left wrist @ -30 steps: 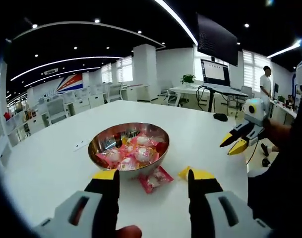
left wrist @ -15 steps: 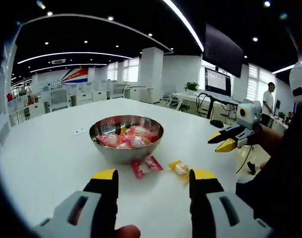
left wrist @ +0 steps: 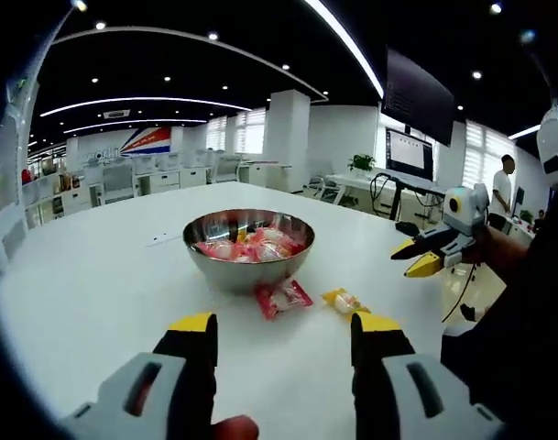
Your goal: Pick up the marshmallows scattered on the table and place them into the bowl on the table
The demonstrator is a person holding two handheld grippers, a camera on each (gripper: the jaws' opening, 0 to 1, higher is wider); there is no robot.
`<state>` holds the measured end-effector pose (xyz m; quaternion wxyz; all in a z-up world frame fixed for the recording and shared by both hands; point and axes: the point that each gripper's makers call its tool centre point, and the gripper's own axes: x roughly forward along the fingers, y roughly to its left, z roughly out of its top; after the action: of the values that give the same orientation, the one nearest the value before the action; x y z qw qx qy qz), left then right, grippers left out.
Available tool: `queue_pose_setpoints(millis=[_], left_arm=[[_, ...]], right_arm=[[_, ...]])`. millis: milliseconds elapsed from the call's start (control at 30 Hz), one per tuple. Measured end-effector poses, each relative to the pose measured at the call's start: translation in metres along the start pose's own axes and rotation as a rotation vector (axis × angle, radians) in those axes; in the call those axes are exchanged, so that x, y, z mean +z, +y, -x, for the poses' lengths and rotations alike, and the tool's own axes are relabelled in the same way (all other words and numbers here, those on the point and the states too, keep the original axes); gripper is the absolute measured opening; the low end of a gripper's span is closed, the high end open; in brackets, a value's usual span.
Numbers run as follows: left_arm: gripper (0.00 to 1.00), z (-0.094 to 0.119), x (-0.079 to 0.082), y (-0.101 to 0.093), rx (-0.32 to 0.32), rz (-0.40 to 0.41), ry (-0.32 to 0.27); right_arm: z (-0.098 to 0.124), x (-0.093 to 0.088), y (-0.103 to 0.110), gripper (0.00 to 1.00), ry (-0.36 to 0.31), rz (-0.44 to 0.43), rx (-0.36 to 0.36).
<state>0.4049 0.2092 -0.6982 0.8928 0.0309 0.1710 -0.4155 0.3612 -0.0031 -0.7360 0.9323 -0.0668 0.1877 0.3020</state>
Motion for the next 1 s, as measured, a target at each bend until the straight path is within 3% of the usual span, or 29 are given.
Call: queue_pose_setpoints(millis=[267, 633, 800, 1000], left_arm=[[0.59, 0.004, -0.005, 0.002, 0.002, 0.016, -0.002], [0.59, 0.005, -0.013, -0.009, -0.008, 0.014, -0.004], [0.59, 0.007, -0.015, 0.0, 0.01, 0.034, -0.008], [0.58, 0.01, -0.02, 0.003, 0.027, 0.043, 0.0]], right_arm=[[-0.005, -0.006, -0.002, 0.3, 0.056, -0.041, -0.016], [-0.013, -0.007, -0.013, 0.3, 0.048, -0.035, -0.031], [-0.017, -0.01, -0.021, 0.3, 0.048, -0.04, -0.033], [-0.029, -0.014, -0.012, 0.3, 0.055, -0.051, 0.007]])
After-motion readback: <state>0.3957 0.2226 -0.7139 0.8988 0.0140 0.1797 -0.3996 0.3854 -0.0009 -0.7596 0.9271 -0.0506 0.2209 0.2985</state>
